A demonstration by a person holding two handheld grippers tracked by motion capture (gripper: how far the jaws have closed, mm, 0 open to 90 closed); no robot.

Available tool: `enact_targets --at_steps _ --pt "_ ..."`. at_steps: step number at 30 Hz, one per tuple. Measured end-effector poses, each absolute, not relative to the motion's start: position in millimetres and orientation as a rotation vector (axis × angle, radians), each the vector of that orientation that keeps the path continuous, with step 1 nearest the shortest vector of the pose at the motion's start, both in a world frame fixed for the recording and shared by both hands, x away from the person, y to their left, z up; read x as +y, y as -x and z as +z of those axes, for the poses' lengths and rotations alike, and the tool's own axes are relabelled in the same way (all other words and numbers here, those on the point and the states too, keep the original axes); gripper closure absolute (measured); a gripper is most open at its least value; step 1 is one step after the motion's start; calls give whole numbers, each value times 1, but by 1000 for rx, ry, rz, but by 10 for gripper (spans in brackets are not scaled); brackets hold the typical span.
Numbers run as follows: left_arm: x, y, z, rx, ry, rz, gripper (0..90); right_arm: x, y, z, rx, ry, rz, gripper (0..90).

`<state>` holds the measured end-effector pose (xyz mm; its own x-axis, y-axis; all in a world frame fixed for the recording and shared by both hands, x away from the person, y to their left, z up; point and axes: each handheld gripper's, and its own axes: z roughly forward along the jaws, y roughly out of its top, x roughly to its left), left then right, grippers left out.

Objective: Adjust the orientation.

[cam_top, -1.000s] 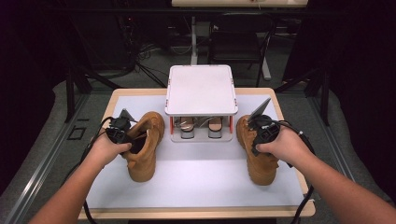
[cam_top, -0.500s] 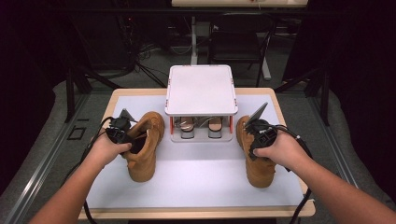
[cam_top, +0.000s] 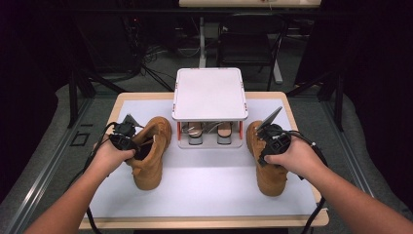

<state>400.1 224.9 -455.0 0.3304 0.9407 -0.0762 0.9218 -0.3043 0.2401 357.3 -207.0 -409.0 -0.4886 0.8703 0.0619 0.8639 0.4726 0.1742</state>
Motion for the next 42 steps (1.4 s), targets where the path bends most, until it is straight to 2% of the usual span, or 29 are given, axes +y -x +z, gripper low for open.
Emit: enact_targets --at_steps 8,10,15,26,42 --pt "222 -392 -452 1692 -2331 6 840 -208 -352 -402 2658 -1527 324 608" --pt "220 -388 -452 1687 -2336 9 840 -211 -352 -396 2647 -1514 367 580" --pt "217 -383 -452 1676 -2350 3 838 -217 -351 -384 2599 -1516 469 578" --pt "210 -381 -454 1650 -2431 58 780 -236 -353 -365 2531 -1514 447 588" --pt "208 -382 -455 1645 -2449 62 751 -264 -362 -371 2474 -1570 348 572"
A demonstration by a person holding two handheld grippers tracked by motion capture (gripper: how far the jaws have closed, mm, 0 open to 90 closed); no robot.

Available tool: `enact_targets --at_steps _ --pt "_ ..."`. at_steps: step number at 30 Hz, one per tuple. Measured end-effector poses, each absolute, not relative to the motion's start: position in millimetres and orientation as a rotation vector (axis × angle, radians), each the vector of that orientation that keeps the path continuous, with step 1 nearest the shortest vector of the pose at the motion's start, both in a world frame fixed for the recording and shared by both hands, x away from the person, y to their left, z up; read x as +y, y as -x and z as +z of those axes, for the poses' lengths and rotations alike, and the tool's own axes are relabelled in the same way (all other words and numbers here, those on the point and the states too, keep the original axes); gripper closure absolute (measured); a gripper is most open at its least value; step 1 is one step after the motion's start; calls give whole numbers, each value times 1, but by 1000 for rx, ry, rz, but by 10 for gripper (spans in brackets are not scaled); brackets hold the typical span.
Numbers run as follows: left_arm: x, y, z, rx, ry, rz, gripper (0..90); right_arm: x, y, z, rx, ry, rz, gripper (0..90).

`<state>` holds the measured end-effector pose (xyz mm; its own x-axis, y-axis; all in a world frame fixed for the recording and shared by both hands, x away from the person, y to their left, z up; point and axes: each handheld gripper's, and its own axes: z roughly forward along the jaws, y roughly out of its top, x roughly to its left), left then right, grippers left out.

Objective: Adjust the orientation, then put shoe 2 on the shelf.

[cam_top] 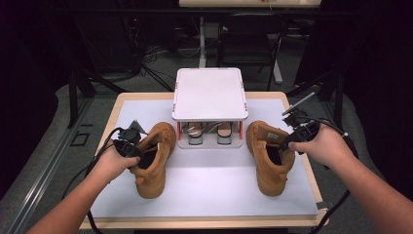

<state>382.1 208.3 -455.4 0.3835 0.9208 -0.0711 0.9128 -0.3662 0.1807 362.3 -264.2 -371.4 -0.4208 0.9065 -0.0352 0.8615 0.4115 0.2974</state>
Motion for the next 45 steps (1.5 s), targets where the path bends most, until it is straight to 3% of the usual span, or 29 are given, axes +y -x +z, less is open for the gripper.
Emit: enact_targets --at_steps 45 --pt "207 -383 -456 1633 -2474 73 749 -281 -382 -417 2491 -1681 281 588"
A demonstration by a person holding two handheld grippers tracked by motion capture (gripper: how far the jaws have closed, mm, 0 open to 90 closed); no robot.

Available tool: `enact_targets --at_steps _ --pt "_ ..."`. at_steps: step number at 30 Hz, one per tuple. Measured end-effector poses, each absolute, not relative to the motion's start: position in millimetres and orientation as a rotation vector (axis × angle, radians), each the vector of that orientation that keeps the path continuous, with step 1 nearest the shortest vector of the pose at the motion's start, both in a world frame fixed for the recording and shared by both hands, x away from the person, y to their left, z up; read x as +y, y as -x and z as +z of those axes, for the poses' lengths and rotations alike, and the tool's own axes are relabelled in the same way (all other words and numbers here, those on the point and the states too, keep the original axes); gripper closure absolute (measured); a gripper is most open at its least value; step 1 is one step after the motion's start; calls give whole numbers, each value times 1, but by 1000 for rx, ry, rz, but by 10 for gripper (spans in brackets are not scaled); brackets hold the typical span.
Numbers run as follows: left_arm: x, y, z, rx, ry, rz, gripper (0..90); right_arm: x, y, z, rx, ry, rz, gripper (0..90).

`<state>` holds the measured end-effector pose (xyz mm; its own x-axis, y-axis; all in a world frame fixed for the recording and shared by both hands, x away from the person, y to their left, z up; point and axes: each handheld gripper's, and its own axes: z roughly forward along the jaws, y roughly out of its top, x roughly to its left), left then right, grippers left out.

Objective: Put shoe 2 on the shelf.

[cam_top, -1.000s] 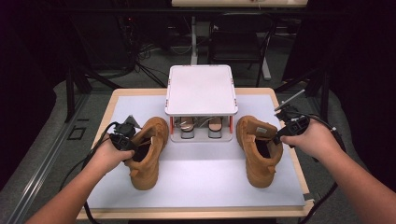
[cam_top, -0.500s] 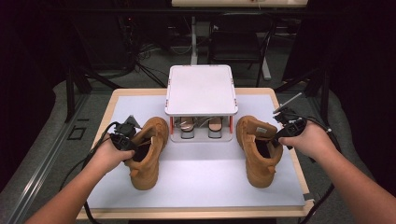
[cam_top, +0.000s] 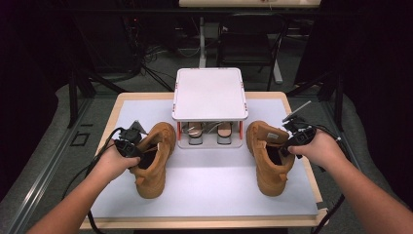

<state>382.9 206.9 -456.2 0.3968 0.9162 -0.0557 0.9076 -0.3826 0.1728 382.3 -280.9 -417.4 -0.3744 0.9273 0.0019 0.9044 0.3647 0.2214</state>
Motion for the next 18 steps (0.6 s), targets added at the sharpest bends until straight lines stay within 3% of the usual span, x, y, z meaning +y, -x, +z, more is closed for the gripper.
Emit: enact_targets --at_steps 18 --pt "207 -383 -457 1632 -2475 72 749 -280 -386 -437 2499 -1700 262 597"
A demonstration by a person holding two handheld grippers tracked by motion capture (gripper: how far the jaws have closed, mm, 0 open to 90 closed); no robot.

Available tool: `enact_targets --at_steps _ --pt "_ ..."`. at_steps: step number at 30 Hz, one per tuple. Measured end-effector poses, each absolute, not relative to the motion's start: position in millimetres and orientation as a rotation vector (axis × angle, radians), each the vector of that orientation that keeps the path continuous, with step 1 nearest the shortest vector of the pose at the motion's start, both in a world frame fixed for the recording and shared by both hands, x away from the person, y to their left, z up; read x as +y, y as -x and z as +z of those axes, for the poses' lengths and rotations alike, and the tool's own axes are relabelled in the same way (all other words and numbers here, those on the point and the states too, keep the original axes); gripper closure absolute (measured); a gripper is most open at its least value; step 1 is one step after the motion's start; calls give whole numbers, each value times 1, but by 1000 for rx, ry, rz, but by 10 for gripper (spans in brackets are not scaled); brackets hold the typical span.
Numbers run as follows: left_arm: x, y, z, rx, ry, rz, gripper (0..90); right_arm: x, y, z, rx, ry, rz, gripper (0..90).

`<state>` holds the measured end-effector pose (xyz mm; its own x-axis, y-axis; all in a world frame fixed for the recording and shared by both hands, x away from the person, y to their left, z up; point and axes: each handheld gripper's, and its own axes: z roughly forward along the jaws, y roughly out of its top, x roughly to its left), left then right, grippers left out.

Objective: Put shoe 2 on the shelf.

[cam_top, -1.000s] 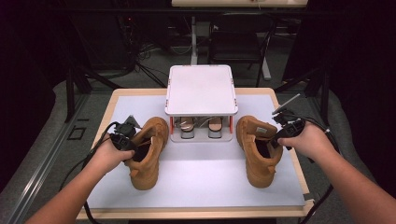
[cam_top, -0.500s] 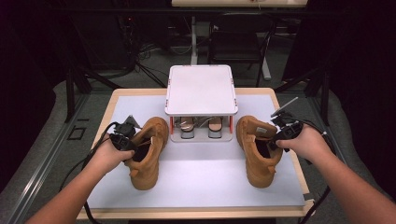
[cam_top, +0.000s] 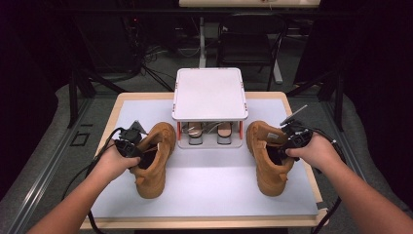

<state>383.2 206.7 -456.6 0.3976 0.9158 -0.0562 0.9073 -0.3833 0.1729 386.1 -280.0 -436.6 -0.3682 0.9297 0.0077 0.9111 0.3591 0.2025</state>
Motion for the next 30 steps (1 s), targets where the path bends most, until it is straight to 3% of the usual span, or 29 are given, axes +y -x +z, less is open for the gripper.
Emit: enact_targets --at_steps 10,30 --pt "207 -383 -457 1624 -2478 75 749 -273 -388 -449 2474 -1742 189 719" --pt "205 -384 -458 1681 -2460 81 752 -268 -384 -450 2387 -1805 198 784"
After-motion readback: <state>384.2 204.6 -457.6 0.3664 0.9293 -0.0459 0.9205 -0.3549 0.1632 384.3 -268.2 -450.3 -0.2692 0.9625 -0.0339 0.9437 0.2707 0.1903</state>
